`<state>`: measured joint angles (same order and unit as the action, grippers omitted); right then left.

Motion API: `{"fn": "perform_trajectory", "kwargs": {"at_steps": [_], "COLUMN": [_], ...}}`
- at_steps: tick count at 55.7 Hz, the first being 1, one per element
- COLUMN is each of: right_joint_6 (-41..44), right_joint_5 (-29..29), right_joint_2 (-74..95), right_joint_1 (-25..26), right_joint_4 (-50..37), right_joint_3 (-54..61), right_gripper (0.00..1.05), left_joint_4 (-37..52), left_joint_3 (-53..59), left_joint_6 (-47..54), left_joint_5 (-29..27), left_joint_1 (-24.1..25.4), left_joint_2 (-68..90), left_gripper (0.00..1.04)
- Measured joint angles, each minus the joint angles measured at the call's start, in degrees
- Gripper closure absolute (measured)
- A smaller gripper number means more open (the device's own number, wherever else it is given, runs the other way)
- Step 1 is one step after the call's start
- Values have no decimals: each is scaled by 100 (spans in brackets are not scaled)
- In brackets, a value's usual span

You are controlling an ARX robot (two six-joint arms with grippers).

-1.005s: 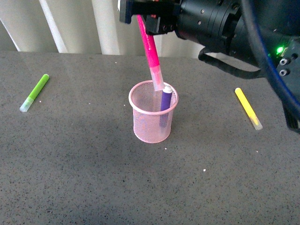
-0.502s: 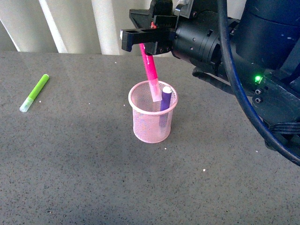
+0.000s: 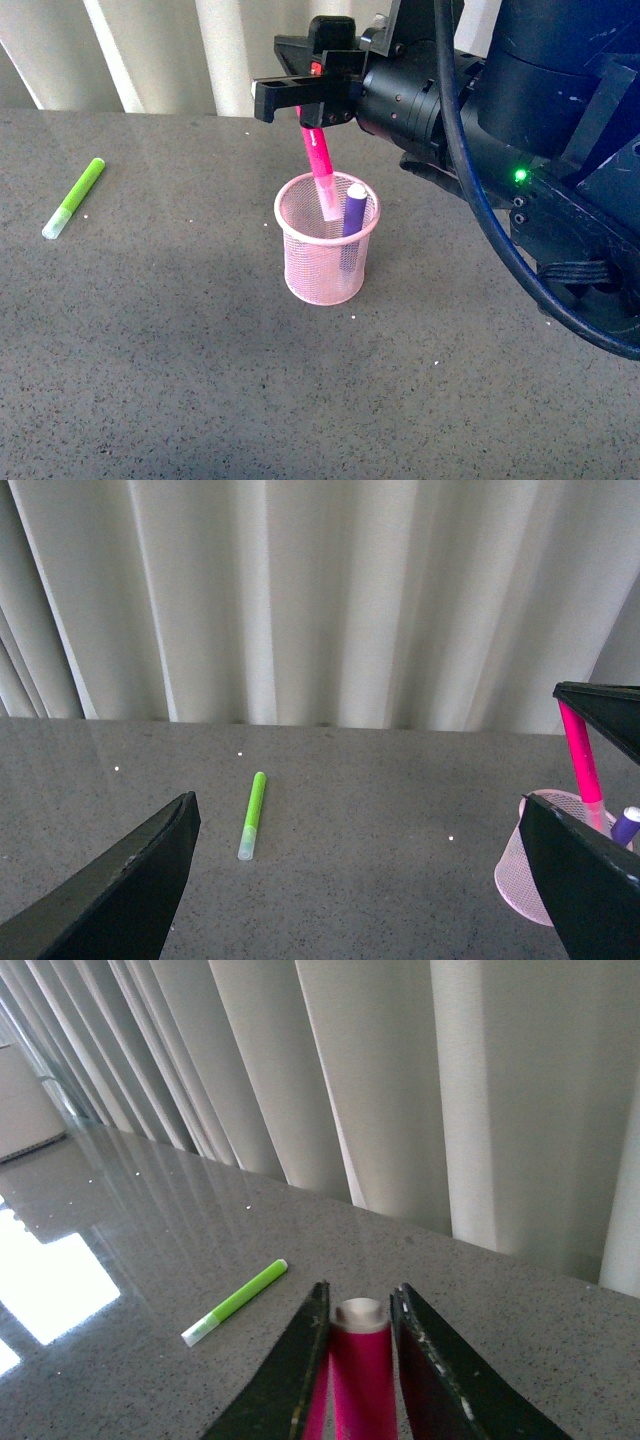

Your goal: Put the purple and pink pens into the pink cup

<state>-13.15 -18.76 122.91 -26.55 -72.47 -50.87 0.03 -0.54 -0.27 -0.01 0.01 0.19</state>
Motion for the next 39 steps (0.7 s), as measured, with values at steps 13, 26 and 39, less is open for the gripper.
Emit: {"fn": "perform_trajectory", "kwargs": {"at_steps": [13, 26, 39], "right_joint_6": [2, -4, -98], "right_joint_5": [9, 50, 286], "right_joint_2": [0, -48, -634], "right_joint_1": [-35, 66, 326], "right_joint_4": [28, 33, 31], "right_joint_3": [0, 20, 328], "right_gripper": [38, 5, 7], "left_joint_4": [0, 0, 0], "left_joint_3": [0, 0, 0], "left_joint_6": [0, 0, 0], "left_joint_5": [0, 0, 0], "left_joint_1": [0, -2, 0], "left_joint_2": [0, 0, 0], "left_gripper": [7, 7, 7]}}
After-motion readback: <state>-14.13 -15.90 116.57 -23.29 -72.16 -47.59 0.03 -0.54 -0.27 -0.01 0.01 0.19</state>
